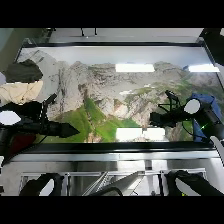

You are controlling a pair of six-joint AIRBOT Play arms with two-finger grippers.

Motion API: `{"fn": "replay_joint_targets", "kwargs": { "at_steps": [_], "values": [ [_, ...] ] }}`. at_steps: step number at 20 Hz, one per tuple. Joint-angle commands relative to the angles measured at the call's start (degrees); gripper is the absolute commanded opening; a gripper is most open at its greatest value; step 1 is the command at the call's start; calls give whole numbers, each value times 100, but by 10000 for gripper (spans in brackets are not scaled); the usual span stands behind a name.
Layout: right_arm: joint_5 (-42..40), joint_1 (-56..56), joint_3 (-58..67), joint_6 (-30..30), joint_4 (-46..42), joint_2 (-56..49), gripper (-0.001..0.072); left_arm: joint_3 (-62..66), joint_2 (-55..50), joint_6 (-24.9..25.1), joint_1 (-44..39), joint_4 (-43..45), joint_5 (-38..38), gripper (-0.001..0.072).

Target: Fold the shirts.

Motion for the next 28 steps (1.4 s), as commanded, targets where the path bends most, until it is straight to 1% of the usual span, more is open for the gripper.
{"fn": "replay_joint_targets", "kwargs": {
  "at_steps": [1, 6, 9, 10, 13, 14, 15, 17, 18, 20, 21, 24, 28],
  "values": [
    [-2, 4, -2, 0, 0, -4, 23, -2, 4, -4, 4, 4, -9, 15],
    [-2, 4, -2, 2, 0, -4, 24, 4, 4, -7, 4, 4, -9, 15],
    [-2, 4, -2, 0, 0, -2, 24, 275, 4, -7, 17, 17, 216, 15],
    [-2, 4, -2, 2, 0, -2, 23, 474, 2, -9, 50, 118, 352, 15],
    [-2, 4, -2, 2, 0, -4, 23, 1283, -59, -9, 225, 1067, 944, 21],
    [-2, 4, -2, 0, 0, -4, 24, 1665, -205, -17, 343, 1432, 1064, 353],
    [0, 4, -2, 0, 0, -2, 23, 2022, -398, -186, 485, 1694, 1139, 698],
    [-2, 4, -2, 2, 0, -4, 23, 2715, -887, -249, 804, 1971, 1303, 698],
    [-2, 4, -2, 2, 0, -4, 24, 3069, -1211, -247, 979, 1976, 1460, 697],
    [-2, 4, -2, 0, 0, -2, 23, 3770, -1947, -234, 1204, 2052, 1862, 697],
    [0, 4, -2, 0, 0, -2, 23, 4094, -2332, -219, 1268, 2227, 2151, 697],
    [-37, 4, -2, 2, 0, -4, 24, 5080, -3637, -221, 1305, 3178, 3143, 697],
    [-201, 4, -2, 2, 33, -4, 23, 6124, -5344, -221, 1307, 4221, 4142, 697]
  ]
}}
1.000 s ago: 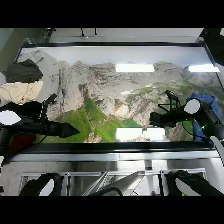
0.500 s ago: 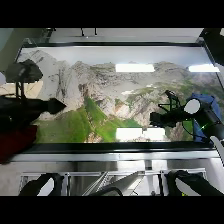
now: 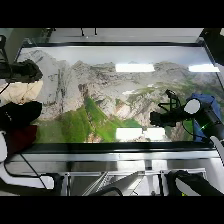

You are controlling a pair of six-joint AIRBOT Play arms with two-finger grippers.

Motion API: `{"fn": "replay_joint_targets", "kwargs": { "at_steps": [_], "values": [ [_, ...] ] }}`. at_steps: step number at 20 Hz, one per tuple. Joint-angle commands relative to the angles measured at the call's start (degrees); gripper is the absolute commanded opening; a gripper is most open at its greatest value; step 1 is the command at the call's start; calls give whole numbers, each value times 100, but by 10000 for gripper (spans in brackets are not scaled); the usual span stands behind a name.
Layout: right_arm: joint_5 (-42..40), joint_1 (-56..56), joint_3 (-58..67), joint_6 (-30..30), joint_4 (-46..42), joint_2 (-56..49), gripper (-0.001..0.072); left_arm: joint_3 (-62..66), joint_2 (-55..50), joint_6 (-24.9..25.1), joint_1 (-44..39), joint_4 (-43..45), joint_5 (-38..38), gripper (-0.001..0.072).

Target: Fold the shirts.

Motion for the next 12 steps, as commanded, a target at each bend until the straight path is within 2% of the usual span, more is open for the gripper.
{"fn": "replay_joint_targets", "kwargs": {
  "at_steps": [1, 7, 12],
  "values": [
    [-87, 4, -2, 2, 63, -2, 23, 988, -1534, -2, 31, 1091, 1095, 697],
    [-81, 4, -2, -63, 85, -2, 24, 2076, -3274, 17, 76, 1255, 1912, 697],
    [-79, 4, -4, -63, 103, -35, 23, 1521, -3373, 17, 254, 1624, 2833, 696]
  ]
}}
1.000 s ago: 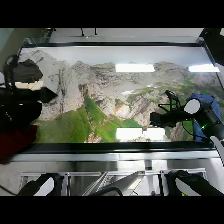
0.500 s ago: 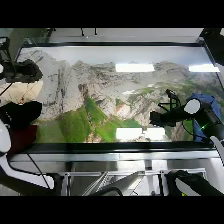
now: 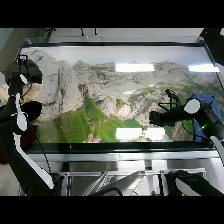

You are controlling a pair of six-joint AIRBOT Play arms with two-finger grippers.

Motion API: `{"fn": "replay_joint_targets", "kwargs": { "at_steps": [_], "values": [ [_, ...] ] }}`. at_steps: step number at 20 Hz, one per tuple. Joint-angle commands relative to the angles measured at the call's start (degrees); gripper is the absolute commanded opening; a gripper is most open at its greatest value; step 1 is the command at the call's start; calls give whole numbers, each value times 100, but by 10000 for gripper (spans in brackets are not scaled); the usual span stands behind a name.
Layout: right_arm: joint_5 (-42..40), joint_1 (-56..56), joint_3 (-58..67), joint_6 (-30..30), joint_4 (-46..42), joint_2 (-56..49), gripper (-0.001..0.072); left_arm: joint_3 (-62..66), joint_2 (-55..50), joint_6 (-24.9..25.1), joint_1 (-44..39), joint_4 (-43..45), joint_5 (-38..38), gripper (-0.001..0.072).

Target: Fold the shirts.

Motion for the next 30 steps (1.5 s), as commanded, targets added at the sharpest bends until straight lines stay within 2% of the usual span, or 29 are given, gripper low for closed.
{"fn": "replay_joint_targets", "kwargs": {
  "at_steps": [1, 2, 3, 4, 6, 7, 10, 13, 17, 20, 22, 23, 26, 30],
  "values": [
    [-4, 4, -4, -13, 17, -35, 23, -118, -179, -4, 96, 205, 715, 696],
    [-7, 4, -4, -13, 20, -57, 23, -109, -192, -4, 96, 208, 769, 678],
    [-7, 4, -4, -15, 20, -83, 24, -111, -195, 17, 96, 208, 793, 506],
    [-7, 4, -4, -15, 20, -116, 23, -109, -195, 17, 96, 208, 876, 383],
    [-4, 4, -4, -13, 22, -203, 23, -109, -186, 11, 92, 177, 953, 333],
    [-4, 4, -4, -13, 24, -245, 24, -109, -166, 13, 57, 157, 817, 1],
    [-4, 4, -4, -15, 24, -358, 23, -109, 59, 13, -31, 155, 350, 12],
    [-4, 4, -4, -15, 22, -446, 23, -109, 741, 11, -216, -2, -42, 11],
    [-22, 4, -4, -13, 20, -492, 24, -103, 2186, 39, -623, -1561, -920, 11],
    [-264, 4, -4, -13, 22, -492, 23, -103, 3364, 459, -1080, -2964, -1816, 11],
    [-282, 4, -4, -15, 20, -498, 24, -103, 3956, 505, -1410, -3526, -2358, 11],
    [-278, 4, -4, -15, 22, -509, 23, -105, 4159, 457, -1574, -3654, -2745, 11],
    [-37, 4, -4, -17, 22, -529, 23, -411, 4575, -116, -2133, -3707, -4096, 12],
    [225, 4, -4, -295, 20, -525, 23, -1696, 4835, -398, -2900, -3694, -4942, 13]
  ]
}}
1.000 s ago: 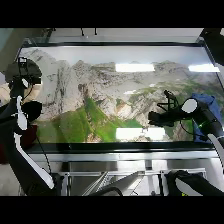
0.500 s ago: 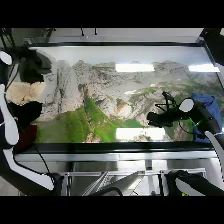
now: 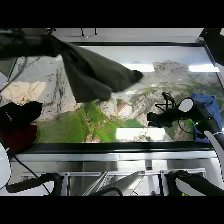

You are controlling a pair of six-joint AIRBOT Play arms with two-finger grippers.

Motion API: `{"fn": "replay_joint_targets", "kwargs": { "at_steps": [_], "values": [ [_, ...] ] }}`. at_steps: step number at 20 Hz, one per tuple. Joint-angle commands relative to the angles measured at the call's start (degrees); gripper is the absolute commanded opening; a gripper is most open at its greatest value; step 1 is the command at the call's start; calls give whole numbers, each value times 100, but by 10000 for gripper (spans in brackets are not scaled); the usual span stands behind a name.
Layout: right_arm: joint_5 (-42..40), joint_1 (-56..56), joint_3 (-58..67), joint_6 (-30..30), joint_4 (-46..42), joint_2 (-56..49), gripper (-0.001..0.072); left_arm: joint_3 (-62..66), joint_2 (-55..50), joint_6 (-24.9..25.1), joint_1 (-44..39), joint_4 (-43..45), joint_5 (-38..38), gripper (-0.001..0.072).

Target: Fold the shirts.

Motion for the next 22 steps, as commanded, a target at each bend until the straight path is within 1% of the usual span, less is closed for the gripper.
{"fn": "replay_joint_targets", "kwargs": {
  "at_steps": [1, 4, 5, 6, 7, 8, 9, 12, 14, 16, 17, 19, 20, 22],
  "values": [
    [256, 4, -2, -190, -2, -2, 24, -1169, 273, -273, -678, -149, -933, 14],
    [319, 2, 0, -188, -2, 4, 33, -2288, 219, -267, -1056, -146, -890, 19],
    [358, 2, 7, -186, 0, 13, 106, -2509, 160, -247, -1115, -146, -907, 308],
    [455, -2, 39, -188, -2, 15, 348, -2653, 122, -291, -1126, -151, -951, 686],
    [549, -20, 87, -186, 2, 22, 518, -2708, 81, -284, -1104, -136, -1043, 679],
    [645, -28, 164, -184, 0, 22, 532, -2702, 61, -284, -1029, -140, -1193, 678],
    [697, -28, 232, -188, -4, 26, 494, -2660, 61, -282, -894, -114, -1364, 678],
    [715, -179, 295, -295, -92, 114, 490, -2651, 166, -332, -302, 470, -1910, 677],
    [887, -409, 289, -337, -282, 162, 490, -3202, 402, -330, 192, 605, -1827, 677],
    [1259, -638, 227, -308, -345, 173, 490, -3910, 608, -306, 756, 592, -1408, 677],
    [1410, -675, 103, -216, -334, 208, 489, -4212, 627, -201, 1014, 551, -1130, 677],
    [1427, -660, -417, -144, 138, 369, 491, -4610, 494, 138, 1397, 229, -573, 677],
    [1217, -638, -778, -146, 468, 492, 499, -4693, 354, 310, 1519, -105, -352, 676],
    [461, -522, -1460, -188, 957, 684, 499, -4688, -44, 647, 1624, -817, 63, 676]
  ]
}}
